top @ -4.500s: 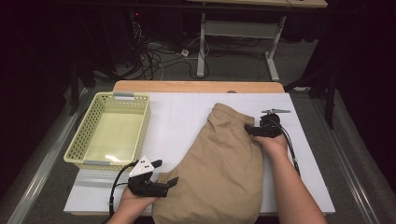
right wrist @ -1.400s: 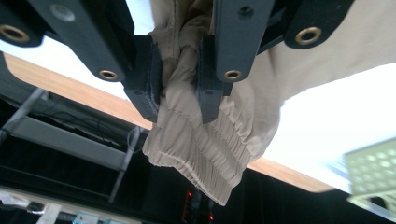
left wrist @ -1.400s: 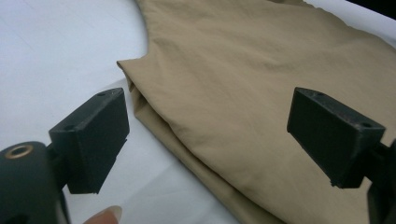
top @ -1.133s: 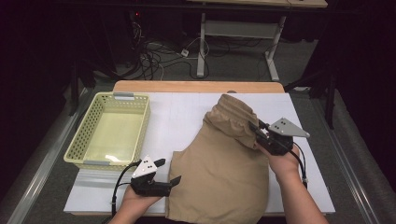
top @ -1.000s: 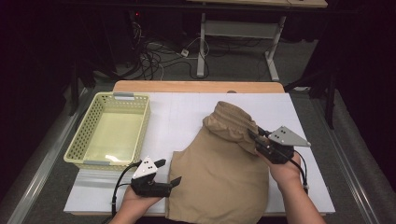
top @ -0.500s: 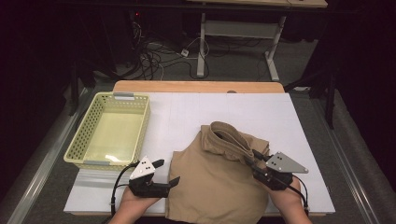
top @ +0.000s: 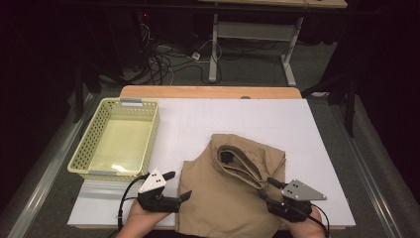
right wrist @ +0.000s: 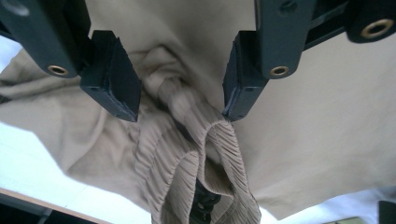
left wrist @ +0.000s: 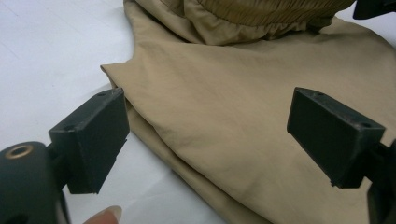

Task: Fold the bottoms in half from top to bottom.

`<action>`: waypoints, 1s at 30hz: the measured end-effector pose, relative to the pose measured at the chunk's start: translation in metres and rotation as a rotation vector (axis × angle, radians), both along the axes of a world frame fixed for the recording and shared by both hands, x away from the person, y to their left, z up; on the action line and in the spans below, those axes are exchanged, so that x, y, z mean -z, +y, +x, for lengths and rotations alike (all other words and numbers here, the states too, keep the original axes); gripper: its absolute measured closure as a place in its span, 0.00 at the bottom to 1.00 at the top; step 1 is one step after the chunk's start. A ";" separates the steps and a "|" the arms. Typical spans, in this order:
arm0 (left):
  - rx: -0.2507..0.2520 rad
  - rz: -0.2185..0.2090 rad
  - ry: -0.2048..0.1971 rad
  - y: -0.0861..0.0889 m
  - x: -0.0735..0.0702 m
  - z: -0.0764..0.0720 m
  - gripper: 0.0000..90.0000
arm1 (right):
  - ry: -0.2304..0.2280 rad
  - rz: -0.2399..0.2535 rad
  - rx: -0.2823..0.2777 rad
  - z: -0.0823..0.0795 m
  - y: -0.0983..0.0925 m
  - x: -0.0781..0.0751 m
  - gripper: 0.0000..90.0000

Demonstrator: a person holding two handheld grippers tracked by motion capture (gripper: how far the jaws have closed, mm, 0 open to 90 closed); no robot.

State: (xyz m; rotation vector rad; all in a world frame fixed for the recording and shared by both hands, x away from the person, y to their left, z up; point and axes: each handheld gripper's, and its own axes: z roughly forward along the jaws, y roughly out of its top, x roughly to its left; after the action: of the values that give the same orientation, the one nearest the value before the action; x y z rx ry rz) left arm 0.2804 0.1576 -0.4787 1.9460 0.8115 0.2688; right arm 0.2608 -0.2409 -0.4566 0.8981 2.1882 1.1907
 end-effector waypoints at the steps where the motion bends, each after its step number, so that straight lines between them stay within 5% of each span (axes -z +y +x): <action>1: 0.003 0.000 0.000 -0.001 0.000 -0.001 0.14 | -0.001 0.001 -0.003 -0.003 -0.001 0.001 0.52; 18: 0.009 -0.008 0.005 -0.011 -0.002 0.005 0.14 | 0.001 0.011 0.011 -0.023 -0.018 0.005 0.48; 30: 0.033 0.012 0.022 -0.056 -0.028 0.040 0.24 | 0.001 0.024 0.010 -0.025 -0.017 0.004 0.46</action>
State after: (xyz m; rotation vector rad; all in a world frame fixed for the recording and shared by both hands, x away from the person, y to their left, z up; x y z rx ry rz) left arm 0.3209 0.1015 -0.4510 1.9747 0.7926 0.2334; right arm 0.2360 -0.2575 -0.4611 0.9188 2.1722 1.2140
